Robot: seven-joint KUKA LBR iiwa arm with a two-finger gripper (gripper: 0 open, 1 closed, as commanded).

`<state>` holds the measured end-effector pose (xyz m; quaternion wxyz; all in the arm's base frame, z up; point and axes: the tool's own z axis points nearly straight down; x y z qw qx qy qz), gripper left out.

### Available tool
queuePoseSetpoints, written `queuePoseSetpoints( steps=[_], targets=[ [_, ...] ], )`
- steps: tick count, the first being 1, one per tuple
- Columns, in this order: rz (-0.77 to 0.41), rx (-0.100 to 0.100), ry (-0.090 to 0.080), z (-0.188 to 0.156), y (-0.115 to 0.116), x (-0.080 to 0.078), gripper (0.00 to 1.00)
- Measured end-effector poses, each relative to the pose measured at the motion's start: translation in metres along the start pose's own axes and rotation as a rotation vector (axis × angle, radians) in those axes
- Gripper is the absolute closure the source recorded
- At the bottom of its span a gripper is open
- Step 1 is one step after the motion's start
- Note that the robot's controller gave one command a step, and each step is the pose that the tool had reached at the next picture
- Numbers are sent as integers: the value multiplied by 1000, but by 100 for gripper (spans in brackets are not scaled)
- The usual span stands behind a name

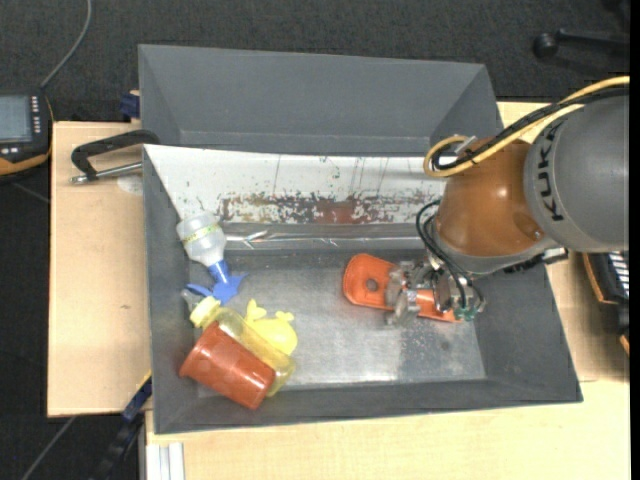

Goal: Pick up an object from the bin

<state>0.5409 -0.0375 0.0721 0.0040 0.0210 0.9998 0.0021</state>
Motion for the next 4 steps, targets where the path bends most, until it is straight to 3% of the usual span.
queuePoseSetpoints(
  steps=[1,2,3,4],
  targets=[
    [6,-1,-1,1,0,-36,100],
    [15,-1,-7,1,-9,-54,100],
    [46,-1,-3,0,-11,-49,100],
    [62,-3,-9,-19,-19,-55,100]
  ],
)
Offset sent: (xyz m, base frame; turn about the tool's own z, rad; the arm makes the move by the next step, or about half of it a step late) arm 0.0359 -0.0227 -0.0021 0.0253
